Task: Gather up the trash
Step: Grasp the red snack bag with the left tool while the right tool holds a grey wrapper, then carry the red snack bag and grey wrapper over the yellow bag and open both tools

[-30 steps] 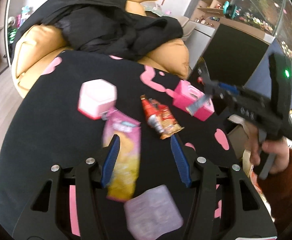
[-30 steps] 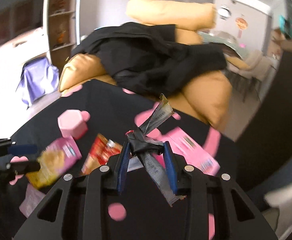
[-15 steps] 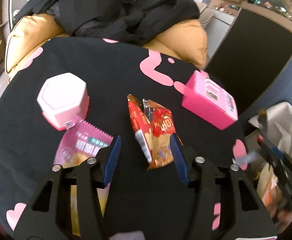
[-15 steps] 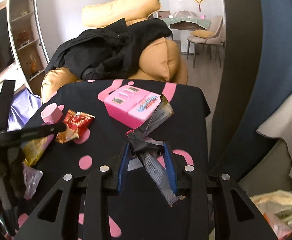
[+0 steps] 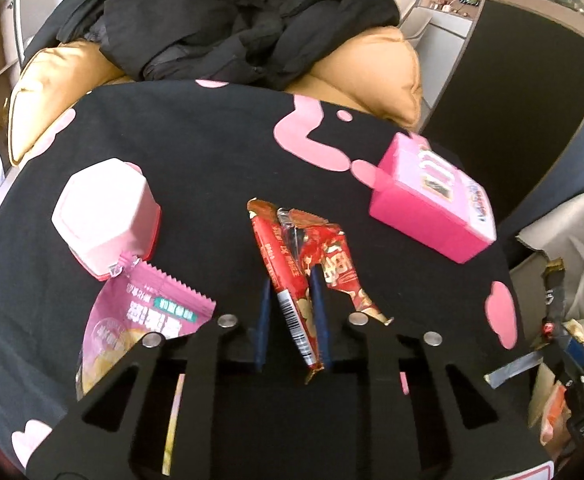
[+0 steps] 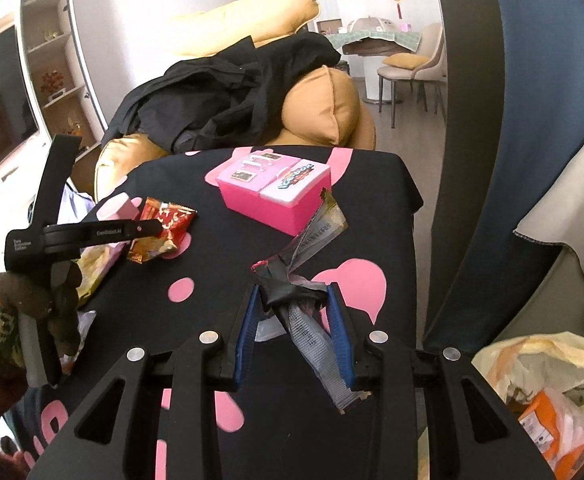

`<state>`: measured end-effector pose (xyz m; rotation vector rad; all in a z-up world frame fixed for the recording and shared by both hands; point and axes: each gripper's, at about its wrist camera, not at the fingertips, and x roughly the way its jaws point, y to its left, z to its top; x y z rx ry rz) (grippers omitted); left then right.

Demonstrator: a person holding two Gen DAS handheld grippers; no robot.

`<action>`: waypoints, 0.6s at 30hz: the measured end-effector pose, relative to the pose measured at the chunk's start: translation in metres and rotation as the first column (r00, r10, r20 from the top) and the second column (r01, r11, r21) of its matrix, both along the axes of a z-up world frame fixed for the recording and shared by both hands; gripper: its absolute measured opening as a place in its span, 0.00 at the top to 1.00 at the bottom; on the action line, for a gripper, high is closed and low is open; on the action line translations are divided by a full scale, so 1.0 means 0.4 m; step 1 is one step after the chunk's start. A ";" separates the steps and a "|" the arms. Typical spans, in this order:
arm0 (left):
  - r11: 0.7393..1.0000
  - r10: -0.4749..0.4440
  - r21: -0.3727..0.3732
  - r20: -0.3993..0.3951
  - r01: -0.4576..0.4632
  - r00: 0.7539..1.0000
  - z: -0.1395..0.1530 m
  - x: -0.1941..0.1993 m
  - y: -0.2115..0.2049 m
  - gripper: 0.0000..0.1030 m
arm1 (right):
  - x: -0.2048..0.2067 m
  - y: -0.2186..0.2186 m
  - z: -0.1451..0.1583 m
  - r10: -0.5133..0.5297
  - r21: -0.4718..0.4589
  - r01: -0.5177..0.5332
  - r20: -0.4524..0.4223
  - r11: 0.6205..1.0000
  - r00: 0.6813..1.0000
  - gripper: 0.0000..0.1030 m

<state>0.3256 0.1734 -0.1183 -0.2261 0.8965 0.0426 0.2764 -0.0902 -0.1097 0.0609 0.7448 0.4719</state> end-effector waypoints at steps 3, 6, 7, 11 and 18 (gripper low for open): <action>1.000 -0.016 -0.015 0.034 0.017 0.999 0.034 -0.042 -0.011 0.86 | -0.030 -0.009 0.019 0.011 0.005 -0.011 0.014 1.000 1.000 0.68; 0.999 -0.026 -0.030 0.078 0.029 0.997 0.075 -0.102 -0.018 0.86 | -0.061 -0.016 0.041 0.017 0.000 -0.017 0.039 1.000 0.999 0.68; 0.999 -0.027 -0.034 0.086 0.030 0.996 0.084 -0.115 -0.021 0.86 | -0.072 -0.019 0.049 0.019 0.001 -0.019 0.046 1.000 0.999 0.68; 0.997 -0.042 -0.055 0.116 0.049 0.992 0.119 -0.199 -0.038 0.86 | -0.107 -0.026 0.077 0.027 0.003 -0.027 0.063 1.000 0.998 0.68; 0.993 -0.029 -0.108 0.164 0.047 0.986 0.169 -0.322 -0.064 0.86 | -0.192 -0.027 0.121 0.078 -0.031 -0.075 0.099 0.997 0.992 0.68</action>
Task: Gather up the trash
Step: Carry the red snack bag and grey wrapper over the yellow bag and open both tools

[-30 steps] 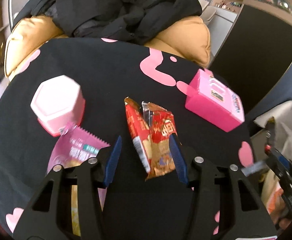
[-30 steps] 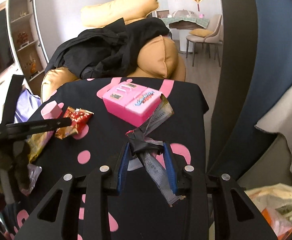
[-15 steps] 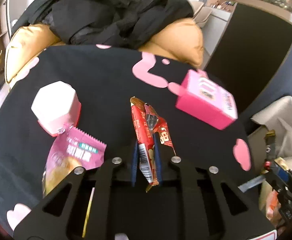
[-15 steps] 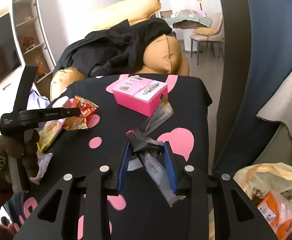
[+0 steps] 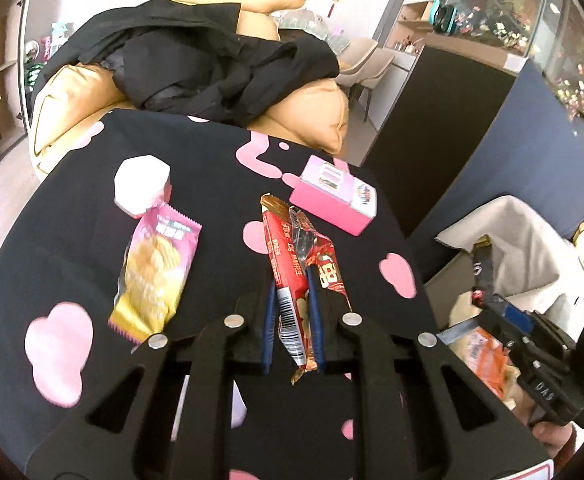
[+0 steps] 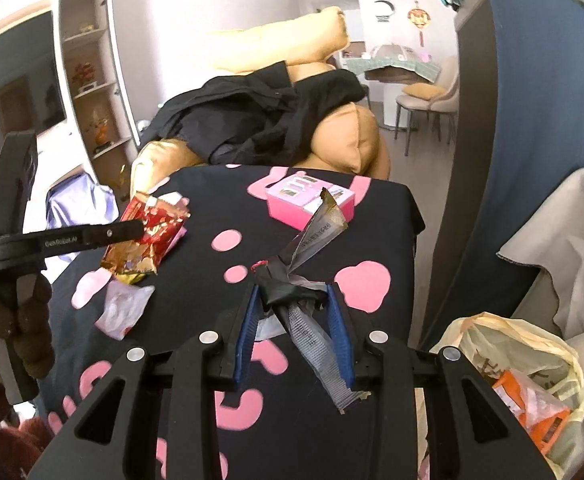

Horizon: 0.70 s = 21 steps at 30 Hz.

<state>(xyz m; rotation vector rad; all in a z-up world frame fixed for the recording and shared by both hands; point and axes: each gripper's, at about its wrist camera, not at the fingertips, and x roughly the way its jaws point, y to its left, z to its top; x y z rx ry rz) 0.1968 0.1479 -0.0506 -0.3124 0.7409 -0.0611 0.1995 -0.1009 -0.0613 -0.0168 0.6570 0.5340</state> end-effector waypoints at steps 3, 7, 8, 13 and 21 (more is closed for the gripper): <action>1.000 -0.010 -0.003 0.010 0.010 1.000 0.021 -0.034 -0.020 0.86 | -0.025 0.000 0.008 0.016 -0.034 -0.015 0.013 0.999 1.000 0.68; 0.999 -0.037 0.005 0.050 0.037 0.998 0.058 -0.072 -0.052 0.86 | -0.055 -0.020 0.025 0.015 -0.059 -0.013 0.033 0.998 0.999 0.68; 0.999 -0.043 0.004 0.056 0.043 0.997 0.064 -0.076 -0.057 0.86 | -0.061 -0.027 0.030 0.012 -0.060 -0.009 0.041 0.998 0.999 0.68; 0.996 -0.085 0.010 0.090 0.085 0.992 0.104 -0.099 -0.106 0.86 | -0.092 -0.084 0.058 -0.017 -0.071 0.023 0.081 0.997 0.997 0.68; 0.987 -0.160 0.028 0.103 0.158 0.982 0.135 -0.101 -0.202 0.86 | -0.126 -0.194 0.089 -0.090 -0.057 0.098 0.127 0.994 0.988 0.68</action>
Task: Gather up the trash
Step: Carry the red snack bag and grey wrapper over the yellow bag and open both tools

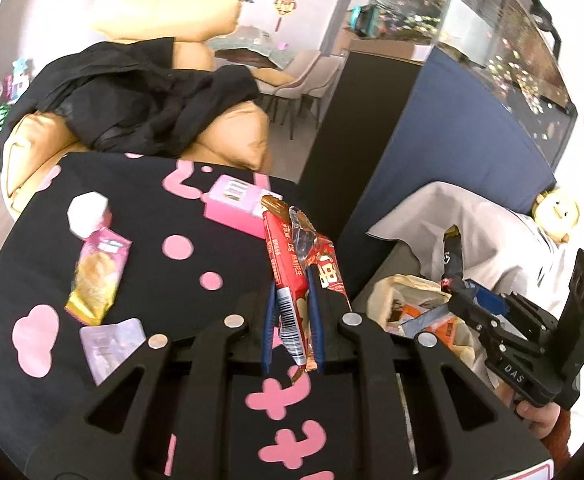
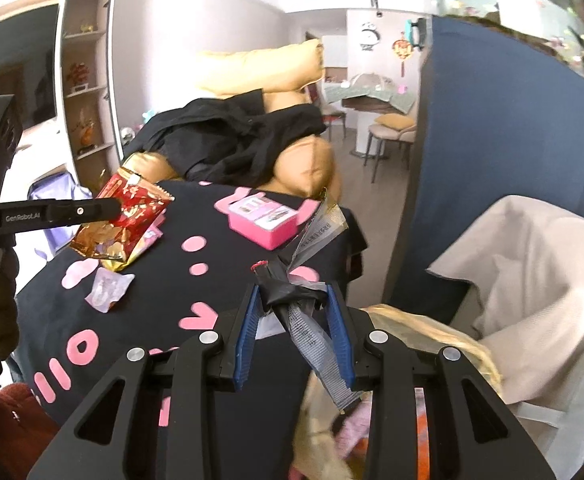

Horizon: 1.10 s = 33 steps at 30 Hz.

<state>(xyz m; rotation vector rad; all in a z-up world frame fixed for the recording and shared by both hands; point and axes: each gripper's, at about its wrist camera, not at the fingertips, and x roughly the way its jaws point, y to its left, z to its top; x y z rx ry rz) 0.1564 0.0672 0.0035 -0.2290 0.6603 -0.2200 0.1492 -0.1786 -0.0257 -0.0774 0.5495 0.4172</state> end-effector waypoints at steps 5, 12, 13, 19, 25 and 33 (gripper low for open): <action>0.999 -0.050 0.004 0.008 0.050 0.999 0.010 0.006 -0.061 0.86 | -0.006 -0.074 0.001 -0.061 0.014 0.061 0.016 0.998 0.998 0.68; 0.993 -0.119 -0.020 -0.009 0.119 0.993 -0.004 0.033 -0.138 0.86 | -0.017 -0.158 0.004 -0.135 0.025 0.135 0.030 0.991 0.990 0.68; 0.991 -0.130 -0.022 -0.013 0.130 0.991 -0.006 0.036 -0.149 0.86 | -0.020 -0.163 0.005 -0.141 0.018 0.141 0.034 0.990 0.989 0.68; 0.979 -0.202 -0.023 -0.037 0.201 0.979 -0.018 0.054 -0.217 0.86 | -0.033 -0.201 0.004 -0.187 -0.015 0.188 0.053 0.982 0.981 0.68; 0.962 -0.271 -0.024 -0.036 0.270 0.962 -0.029 0.059 -0.286 0.86 | -0.034 -0.245 -0.008 -0.228 -0.013 0.228 0.038 0.974 0.973 0.68; 0.950 -0.313 -0.022 -0.054 0.313 0.948 -0.052 0.063 -0.329 0.86 | -0.023 -0.298 -0.046 -0.246 0.025 0.246 -0.008 0.969 0.969 0.68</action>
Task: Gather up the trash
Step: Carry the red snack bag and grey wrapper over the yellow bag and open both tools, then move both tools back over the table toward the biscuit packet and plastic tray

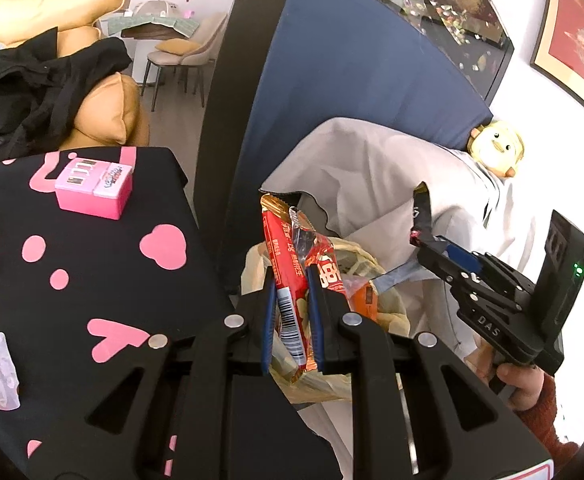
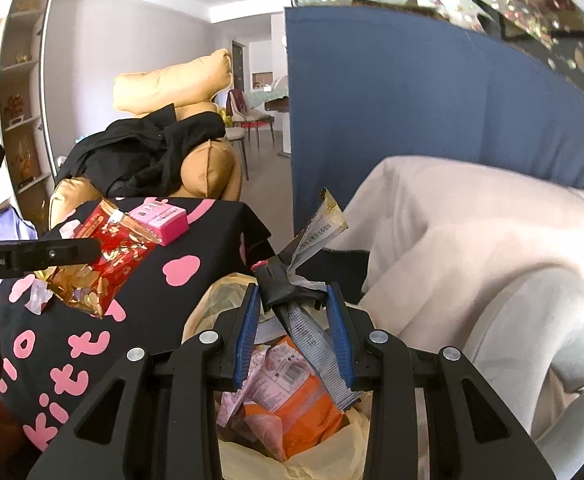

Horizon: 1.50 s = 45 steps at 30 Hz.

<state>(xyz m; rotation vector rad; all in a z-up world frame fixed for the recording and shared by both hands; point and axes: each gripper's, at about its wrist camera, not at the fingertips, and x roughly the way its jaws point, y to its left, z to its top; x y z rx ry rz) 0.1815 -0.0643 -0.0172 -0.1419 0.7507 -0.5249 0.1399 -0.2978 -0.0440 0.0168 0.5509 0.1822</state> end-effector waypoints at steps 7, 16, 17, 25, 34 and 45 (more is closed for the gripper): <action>1.000 -0.012 0.005 -0.022 0.012 1.000 -0.026 0.010 -0.011 0.86 | 0.049 -0.008 -0.060 0.035 0.076 -0.029 -0.078 0.997 0.996 0.61; 0.999 -0.040 0.016 -0.094 0.042 0.995 -0.101 0.041 -0.029 0.86 | 0.052 0.004 -0.109 0.015 0.029 -0.012 -0.102 1.000 0.995 0.40; 0.999 -0.045 0.018 -0.102 0.047 0.994 -0.110 0.043 -0.036 0.86 | 0.050 0.003 -0.110 0.008 0.012 -0.007 -0.101 1.000 0.995 0.40; 0.985 -0.156 0.051 -0.118 0.163 0.981 -0.182 0.068 -0.151 0.86 | -0.004 -0.060 -0.122 -0.116 -0.061 0.110 -0.102 0.992 0.988 0.40; 0.975 -0.210 0.045 -0.137 0.218 0.968 -0.234 0.104 -0.268 0.81 | -0.077 -0.135 -0.116 -0.186 -0.030 0.184 -0.096 0.983 0.978 0.40; 0.992 -0.079 0.087 -0.124 0.090 0.989 -0.195 0.073 -0.108 0.59 | -0.107 -0.131 -0.094 -0.164 0.013 0.165 -0.056 0.986 0.985 0.40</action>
